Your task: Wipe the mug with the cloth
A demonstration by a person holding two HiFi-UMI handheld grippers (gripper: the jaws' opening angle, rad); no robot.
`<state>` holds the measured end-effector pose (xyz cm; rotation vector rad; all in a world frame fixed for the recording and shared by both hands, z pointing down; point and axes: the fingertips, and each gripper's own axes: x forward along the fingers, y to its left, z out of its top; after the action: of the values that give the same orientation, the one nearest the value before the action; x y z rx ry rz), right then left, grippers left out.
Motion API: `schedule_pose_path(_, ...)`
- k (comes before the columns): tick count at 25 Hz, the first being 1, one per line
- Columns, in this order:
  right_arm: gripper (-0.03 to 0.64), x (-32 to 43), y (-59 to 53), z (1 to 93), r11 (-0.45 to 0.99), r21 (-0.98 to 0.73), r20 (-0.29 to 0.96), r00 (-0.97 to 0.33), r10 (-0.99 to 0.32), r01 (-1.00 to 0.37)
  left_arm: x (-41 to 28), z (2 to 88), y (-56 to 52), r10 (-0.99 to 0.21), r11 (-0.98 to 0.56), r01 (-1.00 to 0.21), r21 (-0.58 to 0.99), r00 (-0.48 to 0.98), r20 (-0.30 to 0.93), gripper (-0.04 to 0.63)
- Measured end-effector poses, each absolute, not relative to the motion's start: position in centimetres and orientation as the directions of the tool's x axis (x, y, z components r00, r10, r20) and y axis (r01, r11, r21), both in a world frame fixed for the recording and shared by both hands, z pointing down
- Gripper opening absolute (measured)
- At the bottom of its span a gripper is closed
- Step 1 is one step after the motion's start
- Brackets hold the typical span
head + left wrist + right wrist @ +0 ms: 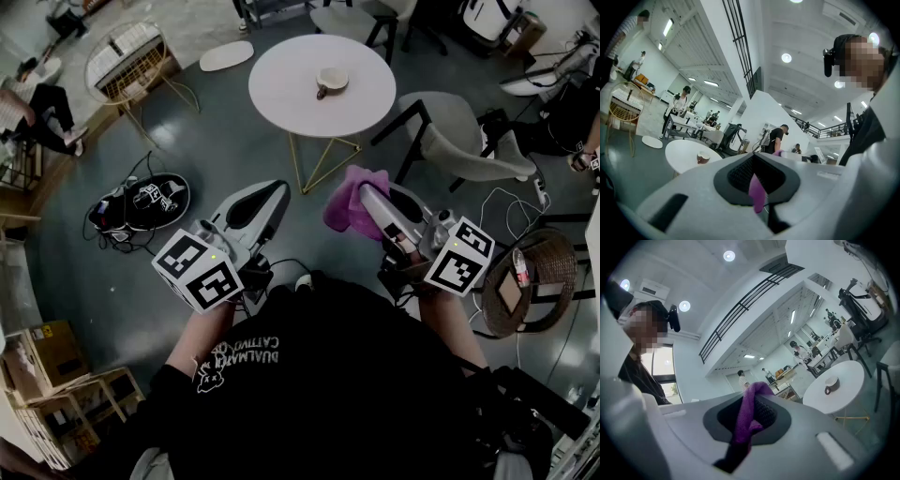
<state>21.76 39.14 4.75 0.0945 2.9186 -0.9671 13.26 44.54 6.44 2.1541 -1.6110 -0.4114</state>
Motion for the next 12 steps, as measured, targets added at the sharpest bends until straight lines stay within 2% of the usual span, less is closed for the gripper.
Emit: schedule_pose_path(12, 0.023, 21.67, 38.78, 5.1, 0.798, -0.6, -0.078, -0.997, 0.009, 0.054, 12.93, 6.31, 45.02, -0.957, -0.251, -0.839, 0.483, 0.289, 0.005, -0.002)
